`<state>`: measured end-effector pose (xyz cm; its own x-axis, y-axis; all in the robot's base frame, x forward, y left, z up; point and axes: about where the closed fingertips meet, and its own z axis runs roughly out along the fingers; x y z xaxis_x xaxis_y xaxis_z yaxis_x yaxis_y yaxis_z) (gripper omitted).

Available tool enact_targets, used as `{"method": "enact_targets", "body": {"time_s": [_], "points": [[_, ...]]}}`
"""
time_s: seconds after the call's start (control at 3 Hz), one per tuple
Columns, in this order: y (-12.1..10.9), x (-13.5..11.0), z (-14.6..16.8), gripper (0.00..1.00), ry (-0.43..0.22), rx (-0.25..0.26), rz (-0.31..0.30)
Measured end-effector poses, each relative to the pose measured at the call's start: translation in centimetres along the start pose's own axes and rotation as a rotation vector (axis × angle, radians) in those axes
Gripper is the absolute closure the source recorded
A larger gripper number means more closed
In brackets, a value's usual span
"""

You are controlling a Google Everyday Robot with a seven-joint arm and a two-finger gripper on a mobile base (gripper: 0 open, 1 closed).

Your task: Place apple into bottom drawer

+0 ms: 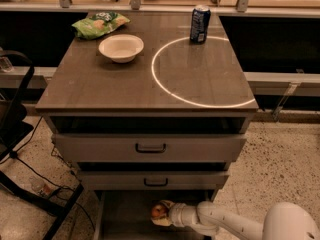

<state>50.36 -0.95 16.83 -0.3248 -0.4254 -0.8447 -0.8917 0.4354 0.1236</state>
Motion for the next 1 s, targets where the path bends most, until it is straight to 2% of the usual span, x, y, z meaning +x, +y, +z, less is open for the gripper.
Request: {"method": "enact_targets", "body": {"time_s": [0.33,0.67,1.0], "points": [[0.16,-0.04,0.15,0.04,-0.001,-0.003,0.0],[0.25,-0.06,0.24,0.0,-0.001,-0.005,0.001],[0.26,-0.06,0.25,0.0,-0.001,-0.005,0.001]]}}
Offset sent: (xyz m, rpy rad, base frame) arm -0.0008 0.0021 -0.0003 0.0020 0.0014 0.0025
